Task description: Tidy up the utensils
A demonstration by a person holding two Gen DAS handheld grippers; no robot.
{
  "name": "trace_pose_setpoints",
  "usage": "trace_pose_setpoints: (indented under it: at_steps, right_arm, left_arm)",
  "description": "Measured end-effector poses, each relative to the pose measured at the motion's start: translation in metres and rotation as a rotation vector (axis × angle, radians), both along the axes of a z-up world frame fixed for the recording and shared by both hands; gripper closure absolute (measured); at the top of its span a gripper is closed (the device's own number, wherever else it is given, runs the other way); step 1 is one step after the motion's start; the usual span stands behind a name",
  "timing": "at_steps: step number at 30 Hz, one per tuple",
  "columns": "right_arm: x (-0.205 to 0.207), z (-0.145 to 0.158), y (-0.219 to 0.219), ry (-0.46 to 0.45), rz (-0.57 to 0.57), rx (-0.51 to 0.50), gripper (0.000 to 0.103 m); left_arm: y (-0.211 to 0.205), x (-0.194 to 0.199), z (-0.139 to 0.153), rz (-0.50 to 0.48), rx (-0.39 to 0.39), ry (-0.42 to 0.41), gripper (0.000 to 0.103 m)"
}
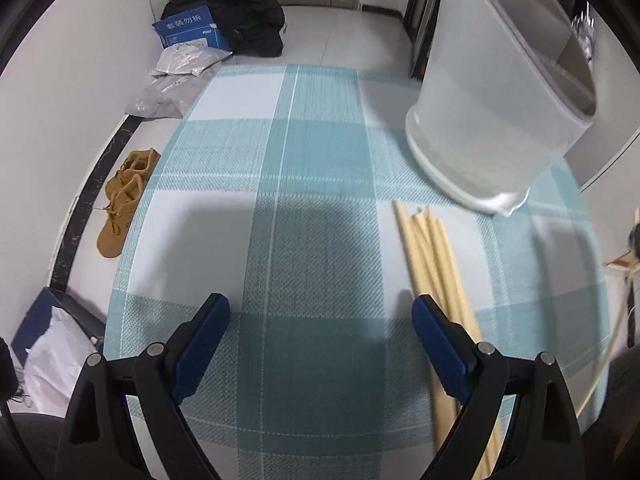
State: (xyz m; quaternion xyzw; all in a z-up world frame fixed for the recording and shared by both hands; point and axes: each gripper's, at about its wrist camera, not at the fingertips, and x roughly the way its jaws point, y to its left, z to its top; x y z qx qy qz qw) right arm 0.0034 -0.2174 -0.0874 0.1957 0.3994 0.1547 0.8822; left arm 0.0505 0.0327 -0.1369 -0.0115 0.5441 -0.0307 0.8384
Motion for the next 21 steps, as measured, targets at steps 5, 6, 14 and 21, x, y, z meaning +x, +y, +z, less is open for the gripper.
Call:
trace_pose_setpoints:
  at_steps: [5,6,14,21]
  right_arm:
    - [0.002,-0.004,-0.007,-0.011,-0.011,0.021,0.099]
    - [0.002,-0.004,-0.008,-0.014,-0.012,0.022,0.099]
    - [0.002,-0.003,-0.014,-0.036,-0.01,0.027,0.099]
    - [0.004,0.0,-0.02,-0.05,-0.017,0.058,0.099]
  left_arm:
    - [0.003,-0.004,0.01,0.009,-0.036,-0.027,0.013]
    - [0.002,-0.004,0.013,0.015,-0.046,-0.041,0.013]
    - [-0.01,0.006,-0.001,-0.011,-0.004,0.021,0.013]
    - [-0.012,0.011,0.001,-0.016,0.032,0.038,0.011]
